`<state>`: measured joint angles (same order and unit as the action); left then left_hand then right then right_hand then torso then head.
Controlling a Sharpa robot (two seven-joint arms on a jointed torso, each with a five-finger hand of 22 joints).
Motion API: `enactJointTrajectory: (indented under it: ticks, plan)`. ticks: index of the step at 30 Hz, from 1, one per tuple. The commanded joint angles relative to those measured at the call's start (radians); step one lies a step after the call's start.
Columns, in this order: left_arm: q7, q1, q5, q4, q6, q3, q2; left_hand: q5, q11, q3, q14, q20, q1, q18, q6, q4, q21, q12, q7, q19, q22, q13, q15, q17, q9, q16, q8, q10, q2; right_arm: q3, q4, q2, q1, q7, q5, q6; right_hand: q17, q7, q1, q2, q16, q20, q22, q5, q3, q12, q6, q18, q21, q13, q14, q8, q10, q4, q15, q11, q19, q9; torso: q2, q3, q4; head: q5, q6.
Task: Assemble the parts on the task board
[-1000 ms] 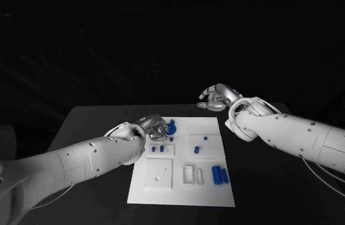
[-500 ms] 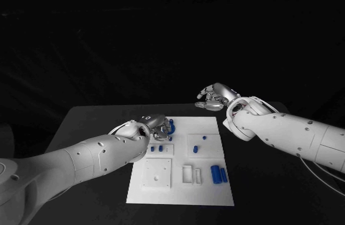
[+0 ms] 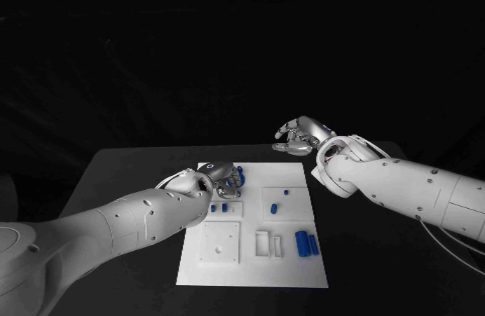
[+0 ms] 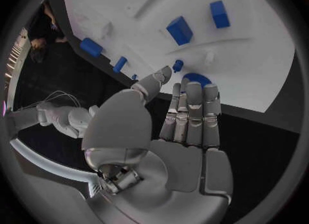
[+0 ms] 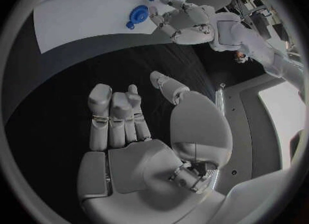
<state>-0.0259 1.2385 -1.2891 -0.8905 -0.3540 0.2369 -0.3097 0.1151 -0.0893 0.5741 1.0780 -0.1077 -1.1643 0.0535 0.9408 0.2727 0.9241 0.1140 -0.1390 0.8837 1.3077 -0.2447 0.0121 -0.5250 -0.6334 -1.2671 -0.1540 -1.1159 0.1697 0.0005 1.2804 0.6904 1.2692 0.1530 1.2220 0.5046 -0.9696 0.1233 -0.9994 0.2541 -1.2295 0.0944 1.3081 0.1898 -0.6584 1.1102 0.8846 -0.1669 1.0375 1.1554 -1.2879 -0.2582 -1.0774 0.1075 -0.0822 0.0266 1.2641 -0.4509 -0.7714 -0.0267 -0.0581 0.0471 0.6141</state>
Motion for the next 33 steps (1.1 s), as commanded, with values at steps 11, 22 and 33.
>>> enactJointTrajectory:
  ticks: [11, 22, 33]
  plan:
    - [0.012, -0.019, -0.022, 0.035, 0.030, 0.000, 0.020, 0.002, -0.001, 0.000, 0.015, -0.009, -0.007, 0.054, 0.022, -0.001, 0.020, 0.007, -0.001, 0.008, 0.021, -0.004, 0.010, -0.007, 0.006, -0.037, -0.016, -0.039, -0.020, 0.000, 0.008, 0.002, 0.000, -0.007, 0.004, -0.010, -0.001, 0.019, -0.007, -0.001, 0.004, 0.006, 0.006, 0.006, 0.005, 0.005, -0.009, -0.095, -0.004, -0.001, -0.007, -0.004, -0.004, 0.000, -0.001, 0.001, 0.000, 0.000, -0.002, -0.0003, 0.0016, 0.006, 0.007]
    - [0.017, -0.026, -0.022, 0.049, 0.039, 0.000, 0.027, 0.005, 0.001, 0.003, 0.023, -0.013, -0.007, 0.054, 0.031, 0.000, 0.029, 0.006, 0.003, 0.013, 0.021, -0.004, 0.013, -0.008, 0.011, -0.051, -0.022, -0.055, -0.039, 0.000, 0.015, 0.003, 0.000, -0.007, 0.004, -0.010, -0.001, 0.019, -0.007, -0.001, 0.004, 0.006, 0.007, 0.006, 0.005, 0.005, -0.008, -0.095, -0.004, -0.002, -0.007, -0.004, -0.004, 0.000, -0.001, 0.001, 0.001, 0.000, -0.001, -0.0003, -0.0009, 0.011, 0.012]
    - [0.021, -0.026, -0.012, 0.052, 0.024, 0.000, 0.032, 0.000, 0.001, 0.000, 0.031, -0.015, 0.004, 0.055, -0.020, -0.001, 0.033, -0.005, -0.006, 0.018, 0.017, 0.000, 0.013, -0.003, 0.034, -0.061, 0.004, -0.061, -0.034, 0.000, 0.016, 0.001, 0.000, -0.006, 0.005, -0.010, -0.001, 0.018, -0.007, -0.002, 0.005, 0.006, 0.007, 0.006, 0.006, 0.006, -0.008, -0.095, -0.004, -0.002, -0.007, -0.004, -0.004, 0.000, -0.001, 0.001, 0.001, 0.000, -0.002, -0.0009, 0.0004, 0.013, 0.014]
